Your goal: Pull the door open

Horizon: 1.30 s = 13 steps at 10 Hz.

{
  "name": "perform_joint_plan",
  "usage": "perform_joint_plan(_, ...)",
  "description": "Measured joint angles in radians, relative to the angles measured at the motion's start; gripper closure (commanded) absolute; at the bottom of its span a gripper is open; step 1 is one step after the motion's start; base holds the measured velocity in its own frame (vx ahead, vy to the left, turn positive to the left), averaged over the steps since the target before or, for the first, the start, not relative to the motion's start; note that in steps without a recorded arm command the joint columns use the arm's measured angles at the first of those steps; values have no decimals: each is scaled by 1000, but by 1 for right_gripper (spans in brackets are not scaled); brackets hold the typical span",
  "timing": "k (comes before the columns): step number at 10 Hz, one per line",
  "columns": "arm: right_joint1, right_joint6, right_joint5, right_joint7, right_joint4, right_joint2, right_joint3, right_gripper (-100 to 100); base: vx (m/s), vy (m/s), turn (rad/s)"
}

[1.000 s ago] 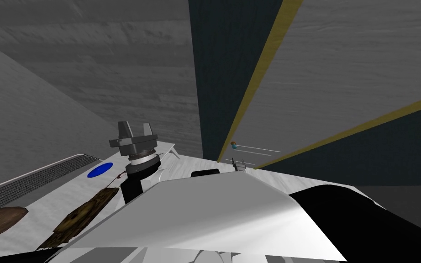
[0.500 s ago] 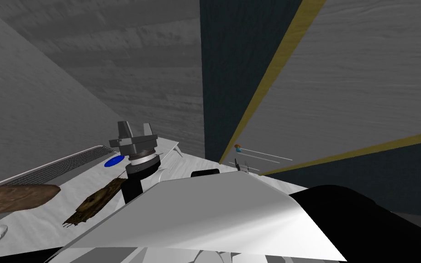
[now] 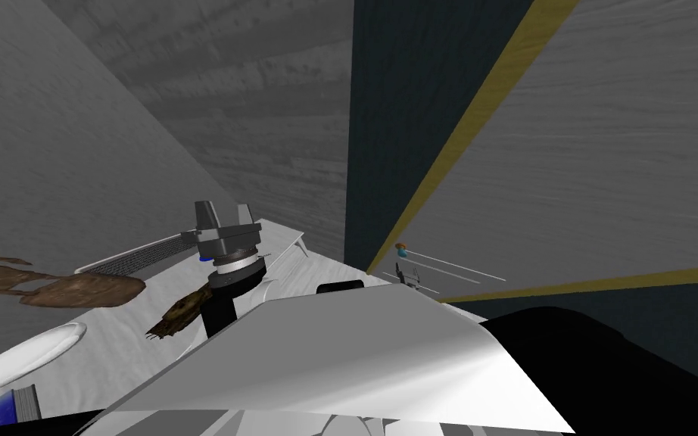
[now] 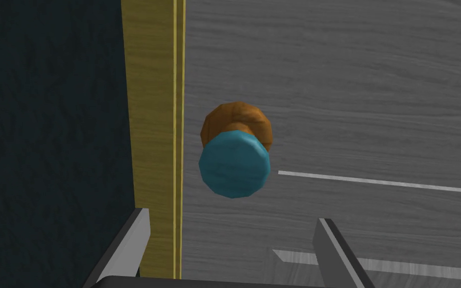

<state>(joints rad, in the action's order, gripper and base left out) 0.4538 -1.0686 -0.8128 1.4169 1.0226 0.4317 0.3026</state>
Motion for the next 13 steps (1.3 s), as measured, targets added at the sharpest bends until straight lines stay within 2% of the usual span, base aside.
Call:
perform_joint_plan(2,-4,10,-2,16,-14,4,-32,-100,1,5,80)
perform_joint_plan(4,-24,2,3,44,-70,-3,-64,-100,0,10,233)
perform_joint_plan(6,-25,7,5,69,-98,0,-111,-100,0,9,198)
perform_joint_plan(9,-53,1,12,117,-184,-5,-173,-100,1,10,194)
perform_joint_plan(11,-55,18,11,126,-192,-9,-217,-100,1,9,196)
perform_joint_plan(13,-68,16,15,151,-237,-11,-250,-100,2,9,182)
